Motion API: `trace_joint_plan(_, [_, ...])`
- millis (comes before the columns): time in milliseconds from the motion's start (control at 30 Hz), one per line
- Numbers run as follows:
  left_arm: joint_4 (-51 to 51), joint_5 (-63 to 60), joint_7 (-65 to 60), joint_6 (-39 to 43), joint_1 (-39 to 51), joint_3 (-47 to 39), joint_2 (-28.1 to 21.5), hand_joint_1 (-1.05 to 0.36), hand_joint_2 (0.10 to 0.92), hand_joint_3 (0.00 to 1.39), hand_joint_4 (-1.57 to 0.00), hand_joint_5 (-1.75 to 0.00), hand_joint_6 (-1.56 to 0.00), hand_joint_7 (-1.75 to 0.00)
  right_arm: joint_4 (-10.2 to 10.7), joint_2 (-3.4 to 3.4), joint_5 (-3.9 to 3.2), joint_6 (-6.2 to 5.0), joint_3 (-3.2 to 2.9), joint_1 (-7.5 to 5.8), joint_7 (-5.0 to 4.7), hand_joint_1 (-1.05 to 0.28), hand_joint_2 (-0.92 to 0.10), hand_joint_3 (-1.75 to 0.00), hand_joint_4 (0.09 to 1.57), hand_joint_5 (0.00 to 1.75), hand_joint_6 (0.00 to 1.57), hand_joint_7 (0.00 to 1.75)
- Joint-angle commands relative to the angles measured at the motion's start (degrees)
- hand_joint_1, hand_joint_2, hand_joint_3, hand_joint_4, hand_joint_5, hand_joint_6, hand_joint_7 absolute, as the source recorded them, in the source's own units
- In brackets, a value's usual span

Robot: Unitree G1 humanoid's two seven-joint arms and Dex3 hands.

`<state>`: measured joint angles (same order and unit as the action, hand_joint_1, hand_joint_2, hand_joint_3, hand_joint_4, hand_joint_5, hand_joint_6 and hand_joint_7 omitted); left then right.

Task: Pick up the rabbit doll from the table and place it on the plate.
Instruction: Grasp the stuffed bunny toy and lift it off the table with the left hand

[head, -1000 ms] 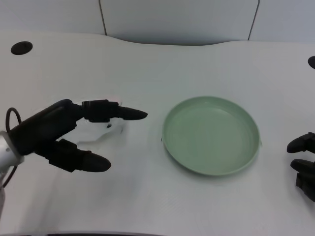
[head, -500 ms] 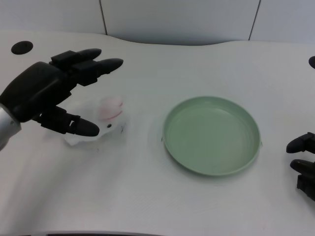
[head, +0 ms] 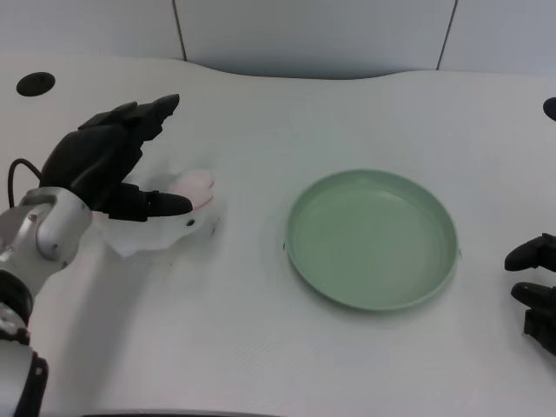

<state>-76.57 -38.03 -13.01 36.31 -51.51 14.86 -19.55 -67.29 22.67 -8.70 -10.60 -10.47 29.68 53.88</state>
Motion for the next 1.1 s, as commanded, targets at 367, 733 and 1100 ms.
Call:
trace_joint_plan(367, [-1.95, 0.84, 3.88, -10.40, -1.30, 4.28, 2.15, -1.05, 0.921, 0.24, 0.00, 0.00, -0.01, 0.00, 0.08, 0.42, -1.07, 1.50, -0.95, -0.08, 0.48, -0.40, -0.92, -0.05, 1.45, 1.75, 0.60, 1.75])
trace_joint_plan(733, [-3.26, -9.02, -0.30, -18.66, -3.25, 15.36, 1.66, -1.04, 0.921, 0.08, -0.08, -0.04, -0.09, -0.02, 1.04, 0.48, -0.44, -0.79, 0.42, -0.68, 0.22, -0.40, -0.92, -0.09, 1.43, 1.75, 0.57, 1.75])
trace_joint_plan(1100, [-3.66, -8.86, -5.77, -20.91, -2.99, 15.80, 3.11, -0.81, 0.906, 0.01, -0.65, -0.23, -0.56, -0.07, -0.16, 0.20, -2.15, -0.89, -0.72, -0.60, 4.25, -0.36, -0.92, -0.15, 1.53, 1.75, 0.76, 1.75])
